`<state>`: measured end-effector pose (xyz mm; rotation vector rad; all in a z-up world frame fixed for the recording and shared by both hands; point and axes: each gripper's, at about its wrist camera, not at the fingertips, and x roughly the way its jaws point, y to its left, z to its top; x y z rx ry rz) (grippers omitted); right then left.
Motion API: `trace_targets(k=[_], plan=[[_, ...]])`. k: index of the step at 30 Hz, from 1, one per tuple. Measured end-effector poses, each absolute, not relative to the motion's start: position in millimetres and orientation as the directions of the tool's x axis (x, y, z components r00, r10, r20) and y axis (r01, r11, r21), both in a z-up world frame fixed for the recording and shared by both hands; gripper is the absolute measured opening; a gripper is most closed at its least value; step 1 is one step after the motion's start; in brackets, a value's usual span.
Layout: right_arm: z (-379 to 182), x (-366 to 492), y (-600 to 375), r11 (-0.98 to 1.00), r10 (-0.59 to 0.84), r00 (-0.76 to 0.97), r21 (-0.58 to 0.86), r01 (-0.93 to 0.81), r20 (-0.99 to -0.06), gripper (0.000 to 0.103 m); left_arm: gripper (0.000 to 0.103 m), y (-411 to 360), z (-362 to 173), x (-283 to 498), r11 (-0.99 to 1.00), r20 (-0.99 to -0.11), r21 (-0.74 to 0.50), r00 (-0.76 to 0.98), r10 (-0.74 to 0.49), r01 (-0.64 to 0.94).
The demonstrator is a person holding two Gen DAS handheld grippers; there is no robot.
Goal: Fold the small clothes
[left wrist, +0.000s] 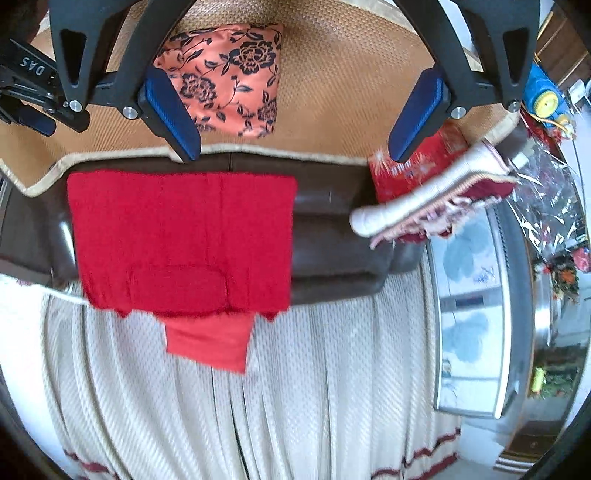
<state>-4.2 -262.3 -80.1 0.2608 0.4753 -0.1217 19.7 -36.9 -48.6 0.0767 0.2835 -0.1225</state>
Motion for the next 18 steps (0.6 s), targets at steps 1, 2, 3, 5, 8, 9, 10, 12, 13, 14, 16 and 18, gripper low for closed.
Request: trace_targets(k=[1,2,3,5,8,9,10,12,13,14,16,18], plan=[[-71.0,-14.0,-262.1,0.960,-0.056,0.889,0.221,0.173,-0.454,0.076,0.102,-35.2,-41.0,11.3,0.990,-0.270,0.059,0.957,-0.106,0.127],[-61.8,-23.7,-260.9,0.960,-0.065,0.894,0.217,0.177,-0.443,0.076,0.102,-33.8,-35.9,5.0,0.990,-0.261,0.059,0.960,-0.105,0.125],[-52.2,-34.1,-259.5,0.960,-0.078,0.899,0.211,0.184,-0.430,0.076,0.102,-32.5,-29.0,-3.3,0.991,-0.248,0.060,0.963,-0.104,0.123],[-41.4,-48.2,-258.8,0.960,-0.084,0.909,0.211,0.184,-0.408,0.076,0.102,-30.0,-17.0,-16.3,0.991,-0.228,0.065,0.968,-0.101,0.118],[-19.3,-74.2,-258.5,0.959,-0.094,0.925,0.216,0.183,-0.368,0.076,0.103,-28.5,-3.2,-33.5,0.990,-0.215,0.066,0.971,-0.108,0.124],[-11.8,-83.7,-257.9,0.959,-0.099,0.931,0.217,0.184,-0.352,0.076,0.103,-27.4,1.3,-38.7,0.990,-0.208,0.063,0.971,-0.114,0.130],[-5.9,-91.1,-258.1,0.958,-0.106,0.935,0.216,0.187,-0.338,0.076,0.103,-27.4,4.4,-42.8,0.989,-0.203,0.061,0.972,-0.118,0.133],[5.6,-105.5,-257.5,0.958,-0.114,0.944,0.216,0.187,-0.310,0.076,0.103,-26.5,12.2,-53.6,0.988,-0.190,0.054,0.973,-0.131,0.143],[11.5,-113.1,-256.8,0.959,-0.117,0.947,0.215,0.187,-0.299,0.076,0.103,-26.0,15.3,-58.0,0.987,-0.185,0.051,0.973,-0.137,0.149],[17.7,-120.5,-255.8,0.959,-0.121,0.950,0.215,0.188,-0.288,0.076,0.103,-25.3,19.4,-63.4,0.987,-0.178,0.050,0.973,-0.145,0.156],[24.5,-130.1,-253.5,0.959,-0.119,0.955,0.218,0.182,-0.272,0.077,0.103,-26.3,24.5,-72.5,0.986,-0.163,0.053,0.976,-0.147,0.157],[31.2,-139.3,-251.0,0.960,-0.118,0.959,0.216,0.176,-0.258,0.077,0.103,-25.9,30.1,-81.0,0.986,-0.145,0.058,0.978,-0.148,0.158]])
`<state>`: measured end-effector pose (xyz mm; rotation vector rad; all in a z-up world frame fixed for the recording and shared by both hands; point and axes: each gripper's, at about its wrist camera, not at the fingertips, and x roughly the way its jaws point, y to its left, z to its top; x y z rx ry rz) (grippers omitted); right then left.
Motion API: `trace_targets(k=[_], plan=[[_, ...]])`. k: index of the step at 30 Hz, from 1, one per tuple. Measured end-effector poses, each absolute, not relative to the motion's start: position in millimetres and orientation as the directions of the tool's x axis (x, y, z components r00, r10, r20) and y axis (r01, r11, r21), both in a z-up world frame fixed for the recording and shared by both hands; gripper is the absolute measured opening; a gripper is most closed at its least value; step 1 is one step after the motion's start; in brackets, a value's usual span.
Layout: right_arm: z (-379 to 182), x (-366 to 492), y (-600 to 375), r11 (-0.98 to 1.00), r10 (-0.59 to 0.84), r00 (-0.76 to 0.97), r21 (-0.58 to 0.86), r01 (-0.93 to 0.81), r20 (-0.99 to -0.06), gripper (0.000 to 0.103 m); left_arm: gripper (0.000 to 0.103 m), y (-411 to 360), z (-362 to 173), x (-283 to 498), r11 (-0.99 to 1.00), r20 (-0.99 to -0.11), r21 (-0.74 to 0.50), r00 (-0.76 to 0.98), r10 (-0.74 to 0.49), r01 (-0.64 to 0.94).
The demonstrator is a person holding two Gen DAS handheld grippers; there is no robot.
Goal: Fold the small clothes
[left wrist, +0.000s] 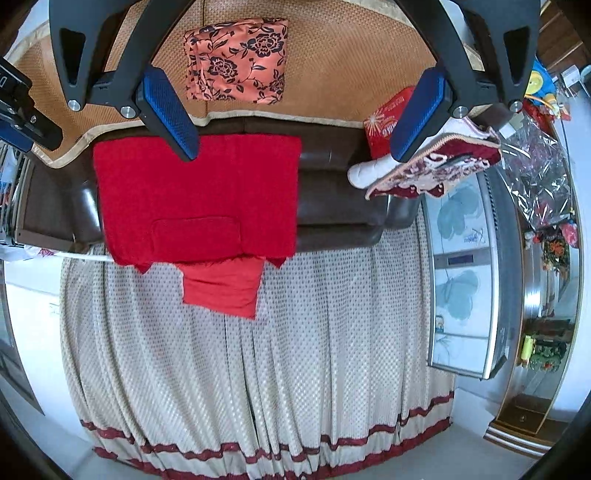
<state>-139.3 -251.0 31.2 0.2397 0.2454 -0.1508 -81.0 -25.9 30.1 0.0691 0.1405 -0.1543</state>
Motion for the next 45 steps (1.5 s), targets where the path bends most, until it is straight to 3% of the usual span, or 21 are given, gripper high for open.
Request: trace_targets(k=[12,45], plan=[[42.0,-159.0,-235.6,0.966,-0.109,0.971,0.208,0.155,-0.214,0.078,0.103,-26.6,39.9,-101.8,0.983,-0.119,0.064,0.979,-0.165,0.173],[39.6,-149.8,-212.8,0.973,-0.115,0.967,0.169,0.156,-0.229,0.078,0.103,-21.0,48.0,-107.6,0.982,-0.091,0.057,0.981,-0.173,0.178]])
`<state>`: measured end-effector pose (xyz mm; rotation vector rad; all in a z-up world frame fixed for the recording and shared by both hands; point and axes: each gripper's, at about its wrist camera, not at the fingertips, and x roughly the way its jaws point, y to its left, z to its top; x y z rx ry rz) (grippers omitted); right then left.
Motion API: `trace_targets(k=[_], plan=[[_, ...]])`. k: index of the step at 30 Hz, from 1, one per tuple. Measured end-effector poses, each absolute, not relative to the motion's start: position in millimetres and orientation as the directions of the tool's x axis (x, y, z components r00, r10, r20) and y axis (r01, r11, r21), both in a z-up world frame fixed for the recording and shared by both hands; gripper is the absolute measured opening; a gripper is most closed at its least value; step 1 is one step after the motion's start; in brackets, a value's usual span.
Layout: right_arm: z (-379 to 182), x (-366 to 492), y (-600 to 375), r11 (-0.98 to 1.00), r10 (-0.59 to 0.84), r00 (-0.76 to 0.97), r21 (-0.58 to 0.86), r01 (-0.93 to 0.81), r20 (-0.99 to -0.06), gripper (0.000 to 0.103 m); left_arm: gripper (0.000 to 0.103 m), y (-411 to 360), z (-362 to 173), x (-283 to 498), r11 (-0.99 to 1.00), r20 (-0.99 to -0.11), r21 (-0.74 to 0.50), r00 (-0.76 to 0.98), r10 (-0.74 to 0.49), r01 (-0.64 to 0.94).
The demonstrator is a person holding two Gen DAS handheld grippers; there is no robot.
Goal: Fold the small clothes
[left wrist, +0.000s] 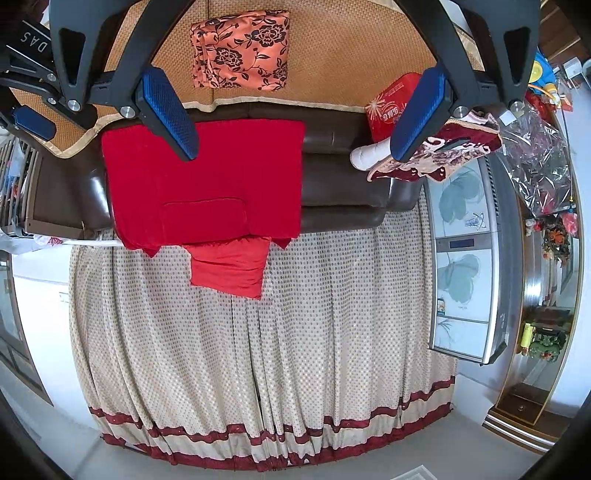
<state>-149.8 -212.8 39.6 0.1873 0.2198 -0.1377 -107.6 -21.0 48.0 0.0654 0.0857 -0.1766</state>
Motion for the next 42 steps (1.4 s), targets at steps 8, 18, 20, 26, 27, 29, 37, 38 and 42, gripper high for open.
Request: trace_targets(k=[8,18,20,26,27,29,37,38,42], plan=[[41.1,-152.1,-211.6,0.971,-0.130,0.966,0.167,0.170,-0.223,0.078,0.103,-21.2,47.2,-108.1,0.982,-0.093,0.058,0.981,-0.173,0.179],[38.9,-148.4,-209.4,0.969,-0.142,0.963,0.164,0.182,-0.230,0.078,0.103,-17.1,44.7,-103.0,0.978,-0.103,0.060,0.976,-0.192,0.199],[38.8,-147.3,-208.2,0.970,-0.144,0.962,0.162,0.184,-0.232,0.078,0.103,-16.2,44.3,-101.7,0.977,-0.101,0.062,0.975,-0.196,0.202],[37.5,-144.9,-205.4,0.969,-0.151,0.960,0.158,0.191,-0.236,0.078,0.103,-13.7,40.5,-95.9,0.976,-0.106,0.058,0.973,-0.205,0.212],[36.9,-144.1,-205.2,0.969,-0.152,0.959,0.157,0.192,-0.238,0.078,0.103,-13.3,39.3,-94.1,0.975,-0.110,0.056,0.972,-0.207,0.214],[35.2,-141.5,-204.9,0.969,-0.155,0.956,0.153,0.196,-0.247,0.078,0.103,-13.1,37.4,-91.7,0.974,-0.117,0.056,0.971,-0.210,0.218],[29.7,-132.9,-205.8,0.963,-0.171,0.947,0.156,0.219,-0.271,0.078,0.103,-7.1,31.3,-83.6,0.974,-0.128,0.042,0.968,-0.214,0.221],[28.8,-131.2,-206.0,0.963,-0.171,0.946,0.158,0.220,-0.274,0.078,0.103,-6.5,30.7,-82.7,0.975,-0.130,0.039,0.968,-0.213,0.220],[25.1,-124.5,-205.7,0.962,-0.164,0.944,0.166,0.218,-0.288,0.078,0.103,-2.4,27.6,-77.6,0.973,-0.139,0.028,0.965,-0.224,0.229]])
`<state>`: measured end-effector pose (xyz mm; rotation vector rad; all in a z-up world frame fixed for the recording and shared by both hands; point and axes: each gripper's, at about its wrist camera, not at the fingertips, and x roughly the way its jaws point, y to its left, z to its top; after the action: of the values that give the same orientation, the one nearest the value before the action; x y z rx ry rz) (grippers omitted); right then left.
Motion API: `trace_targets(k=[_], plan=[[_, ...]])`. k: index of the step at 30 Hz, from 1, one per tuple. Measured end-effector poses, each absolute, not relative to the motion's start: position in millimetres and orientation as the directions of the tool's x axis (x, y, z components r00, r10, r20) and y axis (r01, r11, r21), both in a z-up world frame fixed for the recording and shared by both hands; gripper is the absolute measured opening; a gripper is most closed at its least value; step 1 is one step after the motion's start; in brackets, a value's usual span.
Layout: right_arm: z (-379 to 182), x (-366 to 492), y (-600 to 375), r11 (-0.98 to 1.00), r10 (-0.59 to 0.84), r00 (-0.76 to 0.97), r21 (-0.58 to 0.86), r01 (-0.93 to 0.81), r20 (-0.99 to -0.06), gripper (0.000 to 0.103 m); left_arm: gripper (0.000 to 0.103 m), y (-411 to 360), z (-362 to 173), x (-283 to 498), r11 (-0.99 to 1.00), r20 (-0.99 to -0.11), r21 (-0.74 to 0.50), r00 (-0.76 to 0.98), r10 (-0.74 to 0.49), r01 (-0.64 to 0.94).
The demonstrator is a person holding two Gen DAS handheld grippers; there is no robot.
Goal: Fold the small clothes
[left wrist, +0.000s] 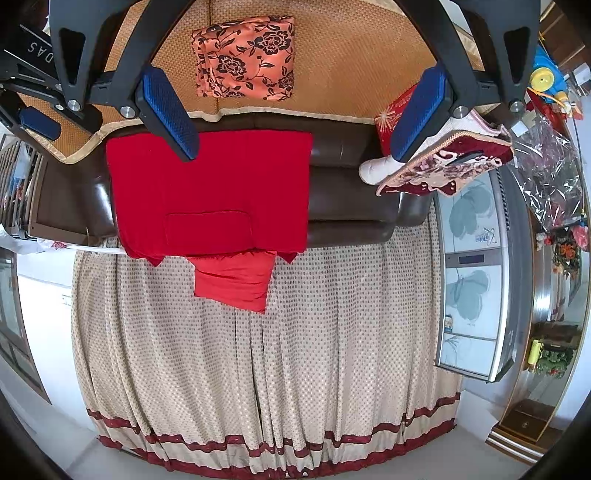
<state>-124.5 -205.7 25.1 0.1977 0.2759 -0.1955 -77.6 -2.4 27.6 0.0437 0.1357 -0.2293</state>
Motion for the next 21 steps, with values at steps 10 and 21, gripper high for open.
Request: trace_targets(k=[10,21], plan=[[16.6,-108.9,-199.3,0.963,-0.148,0.942,0.172,0.206,-0.302,0.078,0.103,4.9,23.4,-66.2,0.973,-0.151,0.011,0.962,-0.225,0.229],[10.4,-85.7,-197.4,0.961,-0.170,0.931,0.155,0.229,-0.324,0.078,0.103,3.0,11.1,-34.1,0.978,-0.192,-0.011,0.960,-0.206,0.207]])
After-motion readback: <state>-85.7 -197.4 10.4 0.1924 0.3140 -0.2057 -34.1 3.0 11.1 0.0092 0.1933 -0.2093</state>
